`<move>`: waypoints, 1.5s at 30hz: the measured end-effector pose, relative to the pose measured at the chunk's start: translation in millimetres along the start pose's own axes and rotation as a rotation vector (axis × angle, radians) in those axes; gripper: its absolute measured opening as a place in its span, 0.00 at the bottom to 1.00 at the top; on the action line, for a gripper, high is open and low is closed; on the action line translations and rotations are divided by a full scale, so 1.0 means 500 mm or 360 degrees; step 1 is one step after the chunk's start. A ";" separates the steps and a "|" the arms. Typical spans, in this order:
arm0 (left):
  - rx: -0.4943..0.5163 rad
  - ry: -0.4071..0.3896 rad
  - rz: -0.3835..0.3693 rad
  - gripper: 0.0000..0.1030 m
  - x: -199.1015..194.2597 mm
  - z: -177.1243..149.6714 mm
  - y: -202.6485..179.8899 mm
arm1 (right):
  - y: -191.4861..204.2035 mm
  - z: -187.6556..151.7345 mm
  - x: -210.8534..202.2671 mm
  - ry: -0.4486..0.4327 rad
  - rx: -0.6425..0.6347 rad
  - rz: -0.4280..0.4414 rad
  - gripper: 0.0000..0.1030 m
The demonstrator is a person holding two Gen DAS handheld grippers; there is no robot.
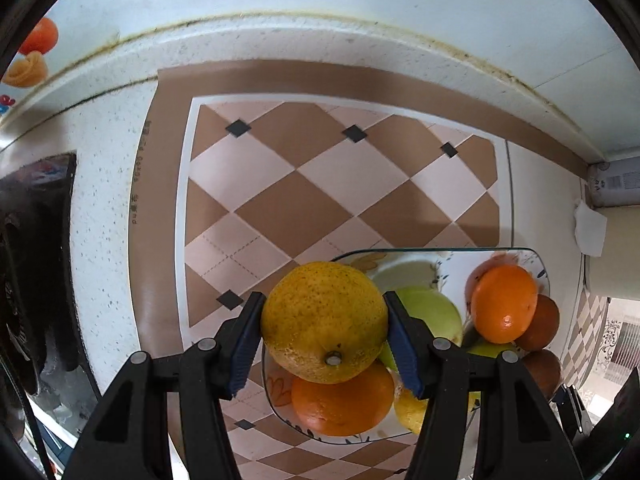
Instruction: Organize fruits
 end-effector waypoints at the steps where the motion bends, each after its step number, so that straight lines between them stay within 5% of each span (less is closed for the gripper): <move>1: -0.0014 0.0003 -0.0013 0.55 0.000 -0.001 0.003 | -0.001 0.000 0.001 0.0005 0.0007 0.0005 0.68; 5: -0.0036 0.0028 -0.0021 0.55 -0.003 -0.002 0.011 | -0.007 0.002 0.005 0.0025 0.0057 0.0023 0.81; 12: -0.0015 -0.0098 0.0020 0.76 -0.033 0.000 0.025 | -0.010 0.000 -0.009 0.0008 0.0056 -0.0029 0.83; 14: -0.0003 -0.0122 0.0034 0.81 -0.044 -0.010 0.025 | -0.008 -0.004 -0.018 0.0004 0.0048 -0.0047 0.91; 19: 0.0020 -0.0244 0.0095 0.82 -0.095 -0.051 0.019 | 0.007 -0.012 -0.060 -0.0039 -0.0017 -0.0128 0.91; 28: 0.0022 -0.0462 0.0153 0.82 -0.190 -0.205 -0.002 | 0.041 -0.038 -0.158 -0.0145 -0.0181 -0.0237 0.91; 45: 0.0040 -0.0757 0.0170 0.82 -0.368 -0.427 -0.064 | 0.092 -0.149 -0.374 -0.0310 -0.0353 -0.0153 0.91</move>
Point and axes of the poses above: each gripper's, at about its wrist camera, not at the fingertips, and x roughly the way its jaws point, y to its left, z to its top, the point moved 6 cm from there along x, roughly the way its jaws point, and after that the axes turned 2 degrees about -y, right-handed, at the moved point
